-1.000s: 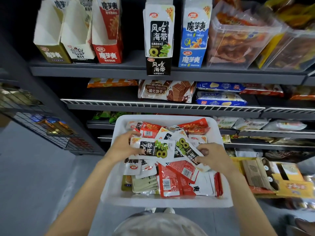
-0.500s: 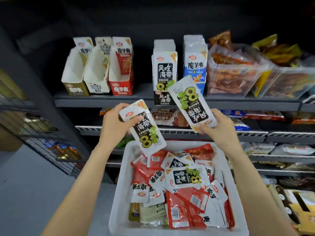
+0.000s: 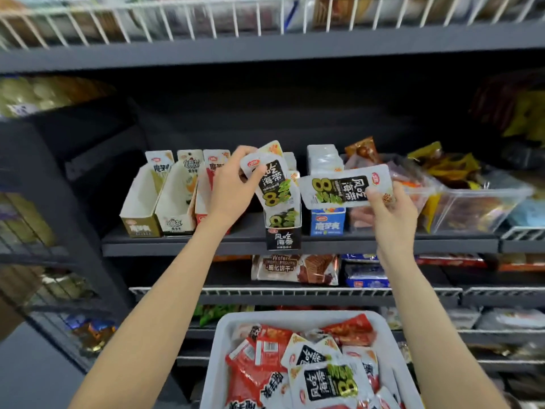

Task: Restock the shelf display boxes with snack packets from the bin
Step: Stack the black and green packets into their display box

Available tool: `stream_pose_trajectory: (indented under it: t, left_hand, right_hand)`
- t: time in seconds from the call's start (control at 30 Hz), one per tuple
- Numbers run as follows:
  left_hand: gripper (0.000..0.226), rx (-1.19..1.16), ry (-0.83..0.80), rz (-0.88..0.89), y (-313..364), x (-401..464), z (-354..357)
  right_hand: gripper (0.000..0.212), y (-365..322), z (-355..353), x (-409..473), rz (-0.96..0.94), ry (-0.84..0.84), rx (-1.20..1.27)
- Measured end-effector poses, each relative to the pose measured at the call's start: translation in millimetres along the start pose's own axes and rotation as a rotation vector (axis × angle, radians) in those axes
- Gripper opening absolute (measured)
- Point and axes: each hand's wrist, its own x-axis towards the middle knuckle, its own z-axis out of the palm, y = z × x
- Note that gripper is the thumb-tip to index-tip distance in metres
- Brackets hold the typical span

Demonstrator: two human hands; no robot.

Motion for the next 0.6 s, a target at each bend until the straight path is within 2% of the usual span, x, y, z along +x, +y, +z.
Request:
stream_pose_trajectory:
  t: [0.17, 0.3, 0.4, 0.6]
  left_hand:
    - [0.027, 0.241, -0.162, 0.042, -19, 0, 23]
    - [0.039, 0.228, -0.200, -0.034, -34, -2, 34]
    - [0.039, 0.188, -0.153, -0.045, -41, 5, 36]
    - [0.033, 0.027, -0.138, -0.053, -50, 10, 36]
  right_hand:
    - [0.012, -17, 7, 5, -0.236, -0.027, -0.061]
    - [0.009, -15, 18, 16, -0.349, -0.214, -0.315]
    - [0.024, -13, 30, 23, -0.440, -0.282, -0.492]
    - [0.026, -12, 73, 34, -0.546, -0.419, -0.712]
